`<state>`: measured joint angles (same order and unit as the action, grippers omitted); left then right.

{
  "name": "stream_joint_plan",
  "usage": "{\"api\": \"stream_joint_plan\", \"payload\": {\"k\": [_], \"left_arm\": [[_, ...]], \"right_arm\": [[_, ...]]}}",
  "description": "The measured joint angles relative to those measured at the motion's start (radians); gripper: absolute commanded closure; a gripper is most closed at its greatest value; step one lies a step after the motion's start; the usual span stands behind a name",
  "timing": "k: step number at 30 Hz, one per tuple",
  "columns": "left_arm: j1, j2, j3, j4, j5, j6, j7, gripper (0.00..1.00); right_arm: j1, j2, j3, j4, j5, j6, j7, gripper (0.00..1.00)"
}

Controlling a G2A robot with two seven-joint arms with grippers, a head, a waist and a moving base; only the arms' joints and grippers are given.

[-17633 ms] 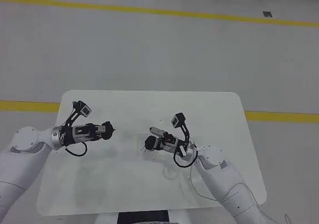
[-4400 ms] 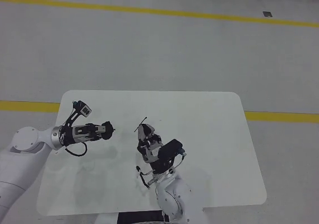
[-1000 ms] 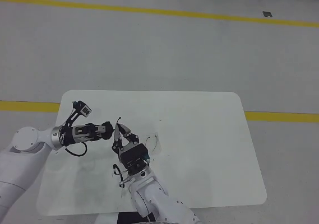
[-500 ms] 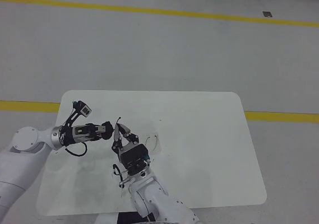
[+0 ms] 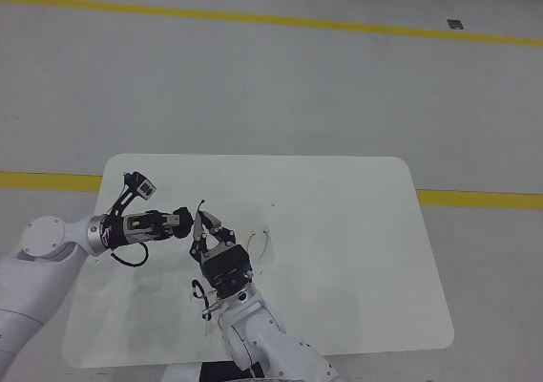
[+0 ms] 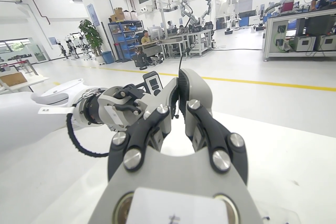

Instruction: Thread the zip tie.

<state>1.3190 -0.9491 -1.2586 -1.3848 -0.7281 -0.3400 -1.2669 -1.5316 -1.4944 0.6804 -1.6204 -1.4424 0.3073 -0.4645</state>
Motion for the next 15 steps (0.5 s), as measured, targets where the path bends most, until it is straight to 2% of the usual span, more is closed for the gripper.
{"api": "stream_joint_plan", "payload": {"k": [15], "left_arm": [[0.0,0.0,0.0,0.0,0.0,0.0,0.0,1.0]], "right_arm": [[-0.003,0.001,0.003,0.0,0.001,-0.012,0.02,1.0]]}}
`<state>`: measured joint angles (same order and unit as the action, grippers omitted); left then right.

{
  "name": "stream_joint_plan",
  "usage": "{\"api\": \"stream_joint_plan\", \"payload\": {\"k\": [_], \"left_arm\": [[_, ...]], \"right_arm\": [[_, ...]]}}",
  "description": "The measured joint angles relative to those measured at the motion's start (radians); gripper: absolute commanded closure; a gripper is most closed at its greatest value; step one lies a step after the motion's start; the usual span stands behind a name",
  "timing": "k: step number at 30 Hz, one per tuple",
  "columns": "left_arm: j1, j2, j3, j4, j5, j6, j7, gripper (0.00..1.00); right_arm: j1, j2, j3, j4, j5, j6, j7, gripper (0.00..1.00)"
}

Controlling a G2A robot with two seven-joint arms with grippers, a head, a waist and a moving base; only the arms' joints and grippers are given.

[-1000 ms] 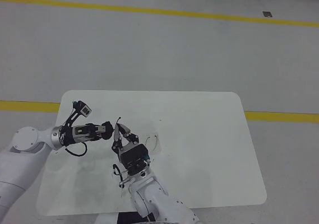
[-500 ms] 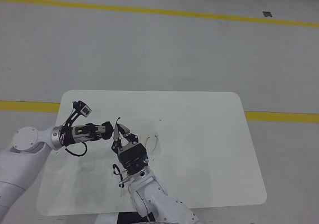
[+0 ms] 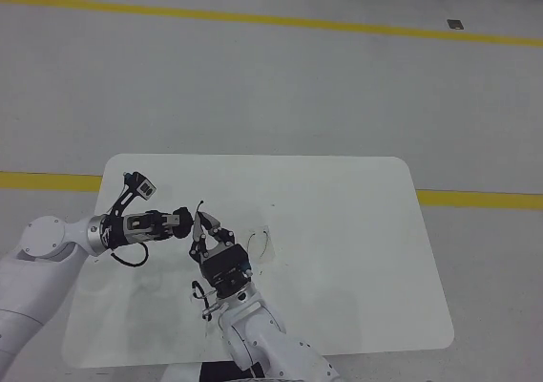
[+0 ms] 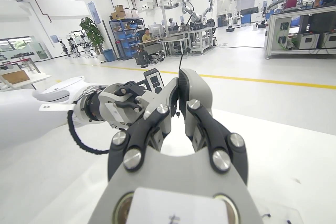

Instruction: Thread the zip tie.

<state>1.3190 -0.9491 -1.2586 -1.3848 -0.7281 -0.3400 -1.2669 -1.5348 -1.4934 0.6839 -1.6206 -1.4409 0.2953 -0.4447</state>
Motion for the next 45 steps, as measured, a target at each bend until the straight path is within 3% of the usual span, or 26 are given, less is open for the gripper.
{"api": "stream_joint_plan", "payload": {"k": [45], "left_arm": [[0.0,0.0,0.0,0.0,0.0,0.0,0.0,1.0]], "right_arm": [[0.004,0.013,0.002,0.011,0.023,-0.006,0.02,1.0]]}}
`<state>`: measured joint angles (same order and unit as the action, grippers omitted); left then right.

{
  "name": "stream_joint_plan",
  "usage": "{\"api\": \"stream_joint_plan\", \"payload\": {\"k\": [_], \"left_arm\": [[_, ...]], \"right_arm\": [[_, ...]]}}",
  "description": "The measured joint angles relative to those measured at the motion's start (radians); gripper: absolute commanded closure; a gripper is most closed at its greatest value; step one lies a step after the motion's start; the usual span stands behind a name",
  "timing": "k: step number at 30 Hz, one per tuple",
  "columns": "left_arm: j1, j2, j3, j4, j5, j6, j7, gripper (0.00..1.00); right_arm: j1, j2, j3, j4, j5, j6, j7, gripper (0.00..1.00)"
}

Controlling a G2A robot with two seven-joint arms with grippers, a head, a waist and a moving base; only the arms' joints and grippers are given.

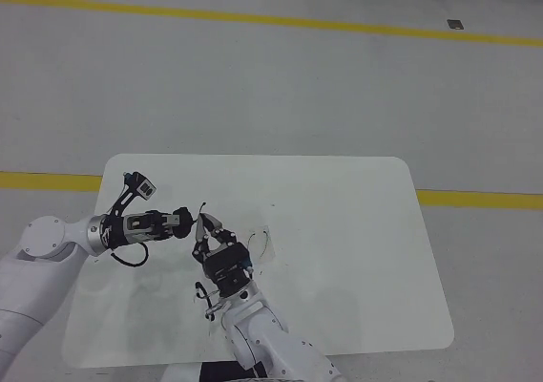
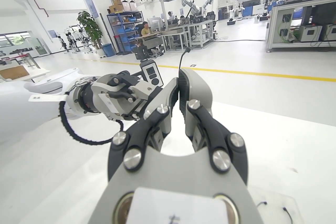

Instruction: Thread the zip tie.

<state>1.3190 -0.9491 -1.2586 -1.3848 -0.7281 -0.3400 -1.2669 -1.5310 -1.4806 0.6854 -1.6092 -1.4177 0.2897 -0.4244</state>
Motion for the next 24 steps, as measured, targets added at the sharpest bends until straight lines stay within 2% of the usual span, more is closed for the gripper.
{"api": "stream_joint_plan", "payload": {"k": [17,18,19,20,24], "left_arm": [[0.0,0.0,0.0,0.0,0.0,0.0,0.0,1.0],[0.0,0.0,0.0,0.0,0.0,0.0,0.0,1.0],[0.0,0.0,0.0,0.0,0.0,0.0,0.0,1.0],[0.0,0.0,0.0,0.0,0.0,0.0,0.0,1.0],[0.0,0.0,0.0,0.0,0.0,0.0,0.0,1.0]], "right_arm": [[0.012,0.011,-0.016,0.011,0.012,-0.002,0.013,1.0],[0.013,0.012,-0.018,0.011,0.014,-0.003,0.016,0.69],[0.014,0.013,-0.019,0.011,0.015,-0.003,0.018,0.51],[0.014,0.014,-0.02,0.011,0.016,-0.002,0.019,0.0],[0.009,0.018,-0.02,-0.001,0.021,0.01,0.014,0.0]]}}
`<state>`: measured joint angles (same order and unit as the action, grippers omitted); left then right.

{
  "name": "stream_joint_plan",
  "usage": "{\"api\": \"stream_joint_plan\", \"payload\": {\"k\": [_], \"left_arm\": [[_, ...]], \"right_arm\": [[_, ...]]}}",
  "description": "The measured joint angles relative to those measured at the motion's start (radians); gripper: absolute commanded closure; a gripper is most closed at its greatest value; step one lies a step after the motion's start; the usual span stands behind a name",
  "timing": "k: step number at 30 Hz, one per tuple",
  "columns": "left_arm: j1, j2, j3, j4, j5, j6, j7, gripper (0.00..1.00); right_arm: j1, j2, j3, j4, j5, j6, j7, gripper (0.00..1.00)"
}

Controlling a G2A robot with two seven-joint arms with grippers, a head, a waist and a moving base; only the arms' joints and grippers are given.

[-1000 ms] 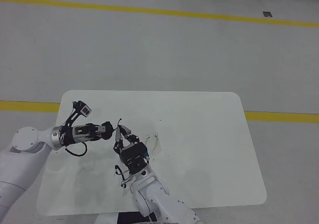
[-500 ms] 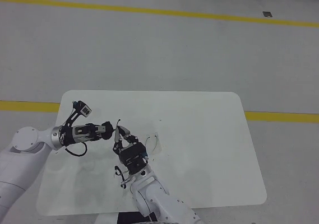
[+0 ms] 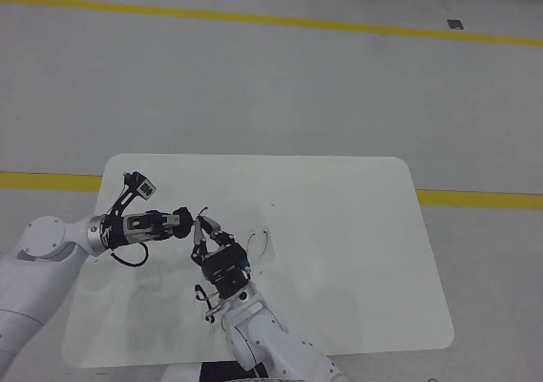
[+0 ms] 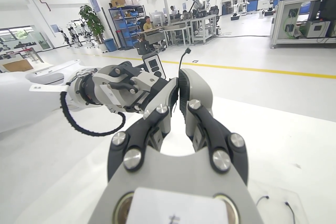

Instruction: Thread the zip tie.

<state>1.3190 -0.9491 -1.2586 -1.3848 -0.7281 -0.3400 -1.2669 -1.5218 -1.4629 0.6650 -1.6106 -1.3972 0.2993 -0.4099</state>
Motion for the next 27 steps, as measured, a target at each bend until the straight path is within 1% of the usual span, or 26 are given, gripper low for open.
{"api": "stream_joint_plan", "payload": {"k": [4,8,12,25,27], "left_arm": [[0.0,0.0,0.0,0.0,0.0,0.0,0.0,1.0],[0.0,0.0,0.0,0.0,0.0,0.0,0.0,1.0],[0.0,0.0,0.0,0.0,0.0,0.0,0.0,1.0],[0.0,0.0,0.0,0.0,0.0,0.0,0.0,1.0],[0.001,-0.001,0.001,0.0,-0.007,0.008,0.012,1.0]], "right_arm": [[-0.016,0.008,0.009,-0.018,-0.003,-0.01,-0.017,0.0],[-0.043,0.026,0.03,-0.023,-0.032,-0.057,-0.049,0.0],[-0.072,0.04,0.046,-0.043,-0.072,-0.089,-0.074,0.0],[-0.073,0.04,0.047,-0.045,-0.073,-0.089,-0.075,0.0],[-0.064,0.042,0.049,-0.036,-0.109,-0.083,-0.074,0.0]]}}
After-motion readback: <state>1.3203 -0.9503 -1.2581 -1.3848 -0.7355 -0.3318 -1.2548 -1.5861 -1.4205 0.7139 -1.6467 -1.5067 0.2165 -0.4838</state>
